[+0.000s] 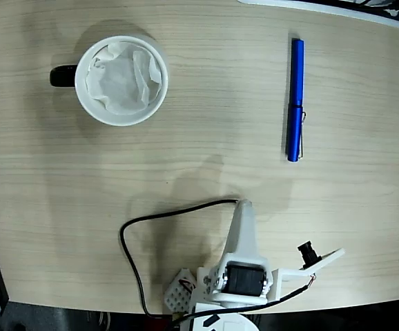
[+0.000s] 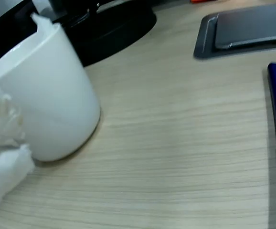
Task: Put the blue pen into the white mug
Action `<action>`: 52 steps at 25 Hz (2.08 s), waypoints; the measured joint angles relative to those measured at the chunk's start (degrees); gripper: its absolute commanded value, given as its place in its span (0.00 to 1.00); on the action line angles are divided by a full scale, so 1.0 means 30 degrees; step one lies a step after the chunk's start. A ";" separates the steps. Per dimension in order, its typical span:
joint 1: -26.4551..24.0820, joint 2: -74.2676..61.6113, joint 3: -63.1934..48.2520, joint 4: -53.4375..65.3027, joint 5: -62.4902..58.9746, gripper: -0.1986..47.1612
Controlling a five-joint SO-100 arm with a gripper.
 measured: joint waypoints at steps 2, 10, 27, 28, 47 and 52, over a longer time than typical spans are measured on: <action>0.0117 -0.1729 -0.1113 0.0000 0.0557 0.00; 0.0937 -0.7969 -0.5508 0.0000 0.3750 0.07; 0.0967 -2.0332 -1.3740 0.2490 1.3682 0.45; 0.0967 -2.0830 -1.4033 0.2578 1.4268 0.45; 0.3867 -2.8125 -1.8662 0.3926 1.8984 0.41; 0.4277 -2.8682 -1.9072 0.3926 1.8926 0.42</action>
